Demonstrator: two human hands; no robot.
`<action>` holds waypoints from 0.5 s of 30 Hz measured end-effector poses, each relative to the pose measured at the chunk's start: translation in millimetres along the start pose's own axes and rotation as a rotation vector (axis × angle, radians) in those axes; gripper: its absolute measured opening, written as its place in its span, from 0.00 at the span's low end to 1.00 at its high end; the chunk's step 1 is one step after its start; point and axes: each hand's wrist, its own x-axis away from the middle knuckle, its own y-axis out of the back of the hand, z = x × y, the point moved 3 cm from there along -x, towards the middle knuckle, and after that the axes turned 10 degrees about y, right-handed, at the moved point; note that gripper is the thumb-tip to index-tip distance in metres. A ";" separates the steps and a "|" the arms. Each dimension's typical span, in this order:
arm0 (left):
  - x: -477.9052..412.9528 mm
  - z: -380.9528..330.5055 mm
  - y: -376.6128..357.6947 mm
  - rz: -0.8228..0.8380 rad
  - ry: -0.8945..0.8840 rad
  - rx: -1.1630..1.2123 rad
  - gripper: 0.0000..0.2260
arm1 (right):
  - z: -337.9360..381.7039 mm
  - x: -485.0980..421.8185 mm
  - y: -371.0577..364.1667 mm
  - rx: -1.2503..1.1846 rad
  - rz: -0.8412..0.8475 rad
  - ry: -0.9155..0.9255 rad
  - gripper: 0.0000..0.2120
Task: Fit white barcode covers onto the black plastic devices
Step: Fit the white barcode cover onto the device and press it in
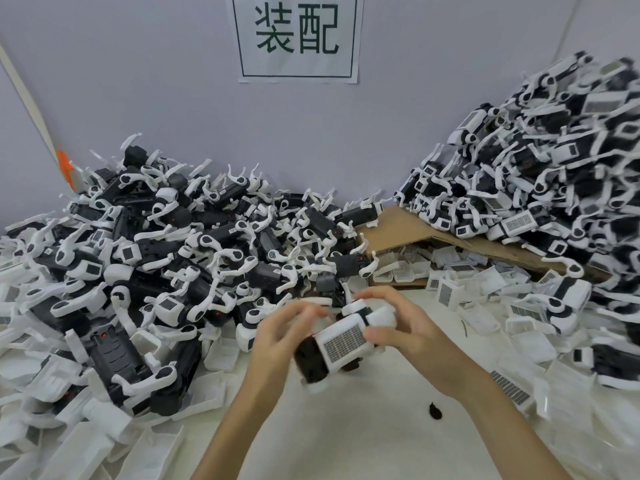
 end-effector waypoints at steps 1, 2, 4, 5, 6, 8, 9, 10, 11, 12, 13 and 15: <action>-2.3 2.9 1.5 0.020 0.051 0.065 0.23 | 8.1 -0.9 0.7 0.037 0.027 0.010 0.21; -3.7 6.3 1.4 0.035 0.120 0.145 0.27 | 17.9 -1.2 2.3 0.071 0.026 0.024 0.21; -5.6 14.8 -0.7 0.023 0.197 0.241 0.30 | 35.0 2.1 8.5 0.070 -0.036 0.039 0.23; -5.7 17.0 -3.9 -0.002 0.188 0.211 0.28 | 40.3 6.0 13.5 0.036 -0.079 0.037 0.23; -4.3 18.6 -7.4 -0.031 0.156 0.120 0.24 | 43.7 12.2 19.0 -0.019 -0.122 0.026 0.23; -0.2 23.7 -13.7 -0.044 0.030 -0.230 0.17 | 42.3 30.1 27.6 -0.199 -0.213 -0.023 0.22; 0.8 27.6 -17.9 -0.010 -0.036 -0.488 0.15 | 38.8 40.3 28.3 -0.308 -0.265 -0.051 0.21; 2.5 34.1 -23.0 0.025 -0.082 -0.746 0.16 | 33.1 51.4 27.0 -0.413 -0.324 -0.089 0.22; 4.2 39.5 -27.1 0.049 -0.111 -0.936 0.17 | 24.9 62.6 23.5 -0.519 -0.391 -0.131 0.24; 5.3 42.0 -30.0 0.060 -0.132 -1.009 0.17 | 15.5 74.2 18.1 -0.611 -0.468 -0.182 0.25; 4.8 40.7 -31.0 0.063 -0.123 -1.011 0.17 | 6.1 84.6 13.6 -0.688 -0.551 -0.241 0.27; 2.6 39.4 -29.4 0.050 -0.053 -1.015 0.18 | -6.8 99.5 5.8 -0.806 -0.626 -0.346 0.29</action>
